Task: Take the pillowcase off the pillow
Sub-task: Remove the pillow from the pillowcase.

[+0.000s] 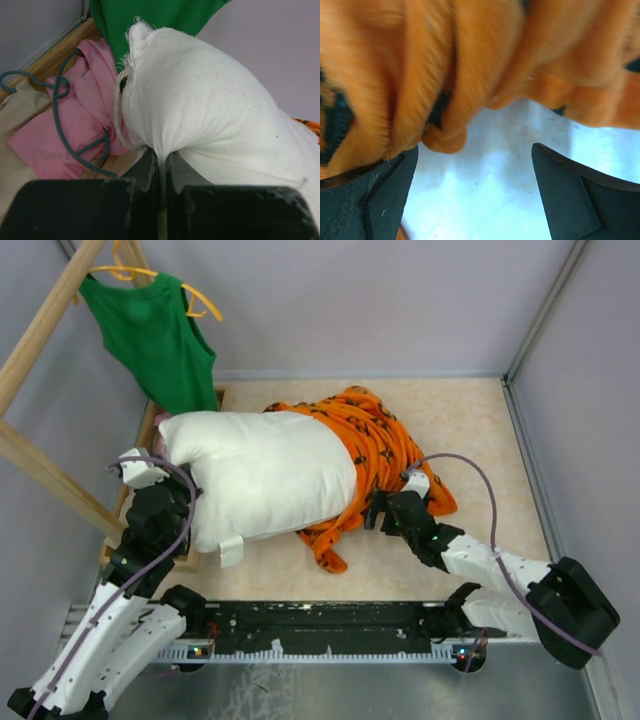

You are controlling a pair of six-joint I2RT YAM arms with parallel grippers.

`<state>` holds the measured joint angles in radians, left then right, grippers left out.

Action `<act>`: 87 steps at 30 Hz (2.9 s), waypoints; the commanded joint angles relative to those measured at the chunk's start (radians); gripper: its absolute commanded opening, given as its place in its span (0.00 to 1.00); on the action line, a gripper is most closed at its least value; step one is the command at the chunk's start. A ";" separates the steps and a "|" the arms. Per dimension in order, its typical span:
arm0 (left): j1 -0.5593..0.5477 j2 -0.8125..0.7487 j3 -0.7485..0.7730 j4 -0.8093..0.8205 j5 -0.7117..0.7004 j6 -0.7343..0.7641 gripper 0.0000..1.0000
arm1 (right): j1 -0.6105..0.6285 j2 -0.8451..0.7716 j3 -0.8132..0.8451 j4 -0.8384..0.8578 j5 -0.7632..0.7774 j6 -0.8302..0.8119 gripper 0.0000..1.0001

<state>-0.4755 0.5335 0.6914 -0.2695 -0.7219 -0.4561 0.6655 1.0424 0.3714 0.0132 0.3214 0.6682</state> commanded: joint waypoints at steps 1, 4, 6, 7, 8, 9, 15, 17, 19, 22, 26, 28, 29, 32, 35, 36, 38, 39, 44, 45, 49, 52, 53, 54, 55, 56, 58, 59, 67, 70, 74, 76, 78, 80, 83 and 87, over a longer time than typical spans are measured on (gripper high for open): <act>0.006 -0.026 0.047 0.073 -0.025 -0.007 0.00 | 0.070 0.108 0.091 0.220 -0.034 -0.031 0.95; 0.006 -0.041 0.056 0.054 -0.038 -0.005 0.00 | 0.090 0.171 0.093 0.293 -0.073 -0.031 0.94; 0.006 -0.056 0.057 0.045 -0.042 -0.004 0.00 | 0.092 0.195 0.092 0.322 -0.091 -0.030 0.92; 0.006 -0.064 0.054 0.043 -0.042 -0.004 0.00 | 0.091 0.207 0.090 0.332 -0.095 -0.029 0.91; 0.005 -0.068 0.051 0.043 -0.045 -0.005 0.00 | 0.092 0.216 0.087 0.346 -0.096 -0.032 0.90; 0.005 -0.072 0.049 0.044 -0.048 -0.003 0.00 | 0.091 0.225 0.085 0.368 -0.092 -0.035 0.89; 0.006 -0.080 0.062 0.028 -0.050 -0.004 0.00 | 0.091 0.190 0.109 0.417 -0.003 -0.119 0.65; 0.005 -0.091 0.060 0.033 -0.051 -0.002 0.00 | 0.087 0.155 0.114 0.446 0.016 -0.178 0.52; 0.006 -0.096 0.054 0.044 -0.052 0.003 0.00 | 0.075 0.129 0.127 0.462 0.016 -0.219 0.36; 0.006 -0.096 0.066 0.019 -0.063 0.000 0.00 | -0.042 0.087 0.161 0.378 -0.006 -0.204 0.00; 0.006 -0.131 0.078 0.001 -0.078 -0.007 0.00 | -0.321 0.051 0.165 0.107 0.183 0.008 0.00; 0.005 -0.147 0.108 -0.039 -0.082 -0.025 0.00 | -0.448 0.022 0.154 0.024 0.251 0.106 0.00; 0.004 -0.150 0.134 -0.065 -0.088 -0.033 0.00 | -0.490 0.011 0.155 0.005 0.289 0.136 0.00; 0.004 -0.143 0.217 -0.114 -0.092 -0.028 0.00 | -0.569 0.016 0.197 -0.048 0.372 0.195 0.00; 0.005 -0.105 0.284 -0.110 -0.067 -0.004 0.00 | -0.599 0.062 0.257 -0.050 0.319 0.213 0.00; 0.004 -0.082 0.305 -0.100 -0.053 0.007 0.00 | -0.598 0.078 0.274 -0.033 0.283 0.196 0.00; 0.004 -0.031 0.352 -0.070 -0.001 0.041 0.00 | -0.584 0.097 0.301 0.021 0.198 0.141 0.00; 0.004 -0.001 0.372 -0.050 0.034 0.055 0.00 | -0.569 0.097 0.306 0.051 0.145 0.091 0.00; 0.004 0.203 0.529 -0.004 0.252 0.115 0.00 | -0.392 0.018 0.324 0.123 -0.003 -0.158 0.07; 0.004 0.243 0.574 -0.011 0.284 0.115 0.00 | -0.372 0.003 0.338 0.111 -0.016 -0.180 0.27; 0.005 0.367 0.700 0.021 0.356 0.127 0.00 | -0.366 -0.006 0.437 -0.001 -0.148 -0.209 0.99; 0.004 0.463 0.800 0.056 0.358 0.172 0.00 | -0.360 -0.076 0.424 -0.009 -0.231 -0.213 0.99; 0.003 0.494 0.831 0.071 0.359 0.198 0.00 | -0.354 -0.119 0.397 0.006 -0.247 -0.213 0.99; 0.004 0.523 0.860 0.079 0.361 0.211 0.00 | -0.343 -0.164 0.368 0.024 -0.257 -0.213 0.99; 0.003 0.561 0.892 0.078 0.368 0.221 0.00 | -0.326 -0.206 0.336 0.037 -0.263 -0.211 0.99; 0.004 0.584 0.919 0.076 0.379 0.225 0.00 | -0.298 -0.244 0.306 0.050 -0.260 -0.212 0.99; 0.004 0.612 0.957 0.079 0.398 0.225 0.00 | -0.210 -0.290 0.258 0.060 -0.223 -0.224 0.99; 0.004 0.621 0.965 0.083 0.408 0.224 0.00 | -0.152 -0.294 0.239 0.064 -0.187 -0.233 0.99; 0.003 0.596 0.940 0.093 0.455 0.248 0.00 | 0.052 -0.072 0.290 0.149 0.000 -0.279 0.99; 0.004 0.537 0.871 0.152 0.529 0.311 0.00 | 0.010 -0.012 0.408 0.186 -0.011 -0.297 0.99; 0.004 0.462 0.810 0.138 0.610 0.383 0.00 | -0.150 0.106 0.623 0.141 -0.189 -0.268 0.99; 0.005 0.441 0.776 0.086 0.688 0.408 0.00 | -0.210 0.205 0.760 0.081 -0.264 -0.280 0.99; 0.005 0.421 0.723 0.070 0.796 0.425 0.00 | -0.243 0.306 0.885 0.038 -0.336 -0.319 0.99; 0.005 0.401 0.674 0.067 0.904 0.445 0.00 | -0.260 0.448 1.046 -0.040 -0.413 -0.377 0.99; 0.006 0.365 0.628 0.073 0.957 0.457 0.00 | -0.280 0.688 1.347 -0.242 -0.621 -0.459 0.99; 0.005 0.335 0.615 0.067 0.979 0.475 0.00 | -0.274 0.879 1.572 -0.417 -0.805 -0.550 0.99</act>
<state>-0.4686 0.9001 1.3067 -0.3031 0.1345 -0.0227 0.3882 1.7794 1.8080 -0.1501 -0.2127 0.2451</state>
